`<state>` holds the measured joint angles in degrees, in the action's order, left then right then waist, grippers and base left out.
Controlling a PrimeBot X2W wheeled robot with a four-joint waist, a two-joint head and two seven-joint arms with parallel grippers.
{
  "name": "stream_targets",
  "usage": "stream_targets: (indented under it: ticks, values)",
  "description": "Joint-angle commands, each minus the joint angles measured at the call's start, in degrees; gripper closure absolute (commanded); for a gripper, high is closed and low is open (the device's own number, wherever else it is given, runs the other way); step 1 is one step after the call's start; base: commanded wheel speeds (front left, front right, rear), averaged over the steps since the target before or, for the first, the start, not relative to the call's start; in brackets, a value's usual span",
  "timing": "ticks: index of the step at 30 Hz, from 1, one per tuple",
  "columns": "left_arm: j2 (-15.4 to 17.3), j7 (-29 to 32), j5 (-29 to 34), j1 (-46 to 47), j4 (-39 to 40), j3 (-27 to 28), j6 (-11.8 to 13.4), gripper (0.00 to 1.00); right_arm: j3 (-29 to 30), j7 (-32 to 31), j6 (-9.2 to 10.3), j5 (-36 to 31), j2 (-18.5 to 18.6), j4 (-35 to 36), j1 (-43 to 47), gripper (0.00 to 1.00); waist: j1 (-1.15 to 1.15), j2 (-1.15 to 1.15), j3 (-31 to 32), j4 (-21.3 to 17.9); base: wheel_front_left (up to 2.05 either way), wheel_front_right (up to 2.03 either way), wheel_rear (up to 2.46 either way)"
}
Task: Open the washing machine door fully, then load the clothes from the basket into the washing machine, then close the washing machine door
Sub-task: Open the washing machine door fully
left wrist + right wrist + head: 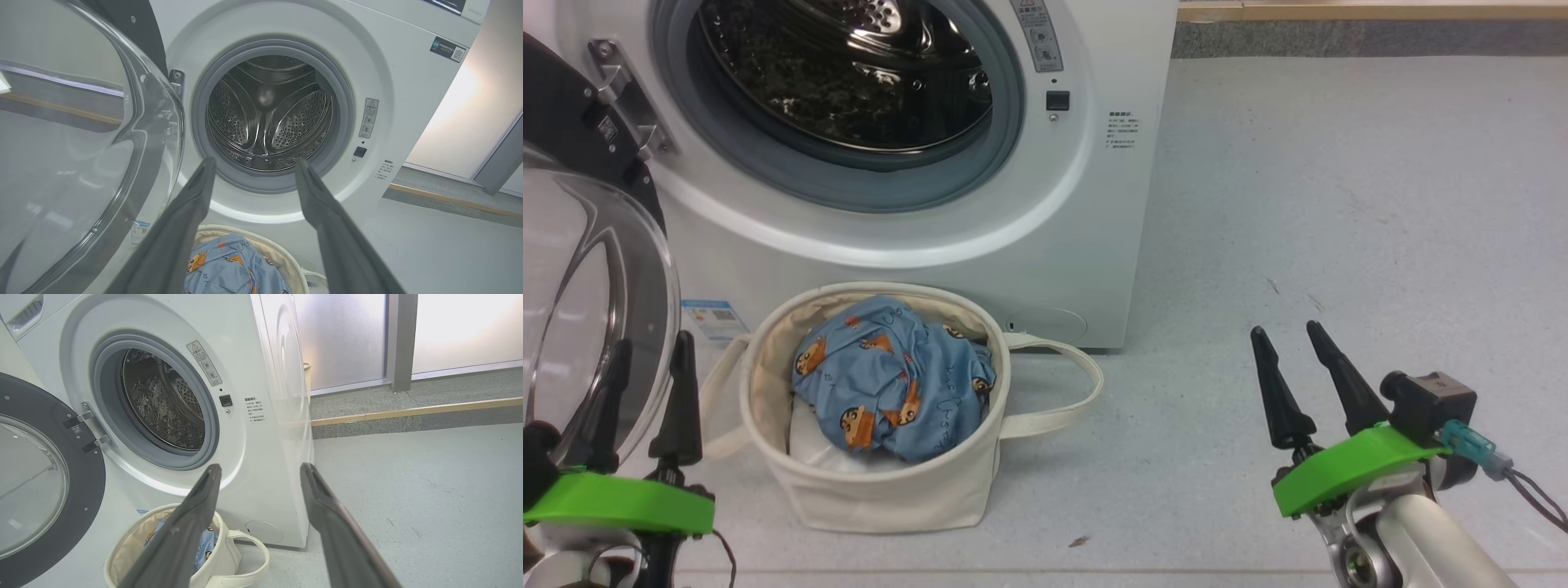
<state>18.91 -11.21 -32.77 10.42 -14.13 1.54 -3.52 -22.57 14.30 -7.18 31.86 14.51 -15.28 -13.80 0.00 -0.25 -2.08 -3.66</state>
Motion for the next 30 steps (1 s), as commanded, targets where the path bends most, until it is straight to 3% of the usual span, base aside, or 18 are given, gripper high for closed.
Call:
stream_targets:
  ticks: [1,30]
  values:
    - [2.4,-0.5,0.5,1.6,2.1,2.2,0.3,0.0,-0.4,0.7,-0.31,0.1,0.4,2.0,-1.6,0.0,0.0,0.0,-0.2,0.2,0.0,0.0,0.0]
    - [2.7,-1.9,-0.1,1.9,1.0,1.9,0.6,0.0,-0.2,0.7,-0.31,-0.3,0.0,1.3,-2.6,0.0,0.0,0.0,-1.4,-0.1,0.0,0.0,0.0]
